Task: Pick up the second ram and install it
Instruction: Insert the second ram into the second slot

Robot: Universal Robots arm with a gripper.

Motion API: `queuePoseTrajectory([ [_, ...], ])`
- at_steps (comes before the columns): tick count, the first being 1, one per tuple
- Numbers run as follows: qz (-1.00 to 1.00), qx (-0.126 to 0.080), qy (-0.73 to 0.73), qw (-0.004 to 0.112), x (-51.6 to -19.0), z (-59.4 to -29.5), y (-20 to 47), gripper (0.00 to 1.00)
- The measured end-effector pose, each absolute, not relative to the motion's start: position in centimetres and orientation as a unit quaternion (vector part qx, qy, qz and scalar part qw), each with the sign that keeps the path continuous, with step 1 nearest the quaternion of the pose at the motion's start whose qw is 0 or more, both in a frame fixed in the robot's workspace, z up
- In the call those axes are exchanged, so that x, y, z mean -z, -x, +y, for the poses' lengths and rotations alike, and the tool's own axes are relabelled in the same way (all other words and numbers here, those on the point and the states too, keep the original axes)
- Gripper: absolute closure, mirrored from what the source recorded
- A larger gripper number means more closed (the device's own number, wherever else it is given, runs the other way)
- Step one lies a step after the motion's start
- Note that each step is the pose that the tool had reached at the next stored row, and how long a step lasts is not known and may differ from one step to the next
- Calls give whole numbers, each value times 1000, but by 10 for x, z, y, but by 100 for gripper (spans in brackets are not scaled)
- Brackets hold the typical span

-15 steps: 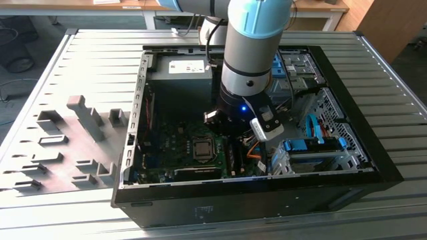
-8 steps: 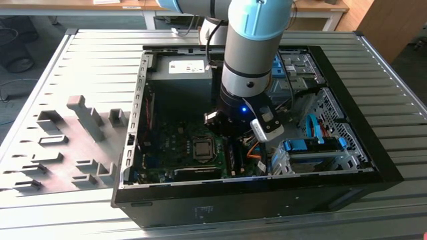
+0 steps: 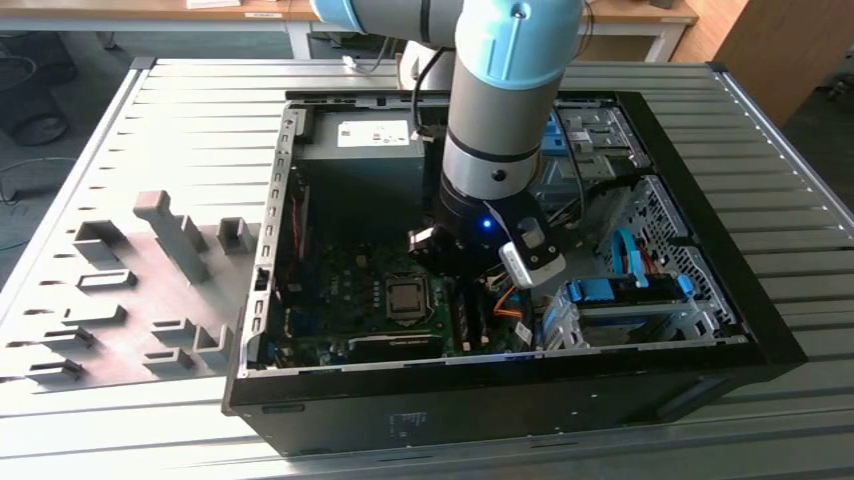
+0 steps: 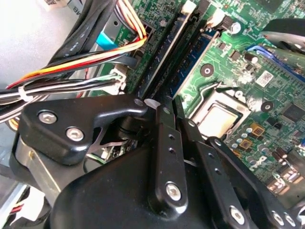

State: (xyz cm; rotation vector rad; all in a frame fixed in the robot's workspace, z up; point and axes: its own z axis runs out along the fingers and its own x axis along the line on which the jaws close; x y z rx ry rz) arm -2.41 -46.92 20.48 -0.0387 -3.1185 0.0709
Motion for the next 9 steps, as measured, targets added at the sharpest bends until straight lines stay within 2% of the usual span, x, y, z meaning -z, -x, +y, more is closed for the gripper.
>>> queuePoseTrajectory([
  [9,-1000,-22,12,11,-203,-469,24,85],
])
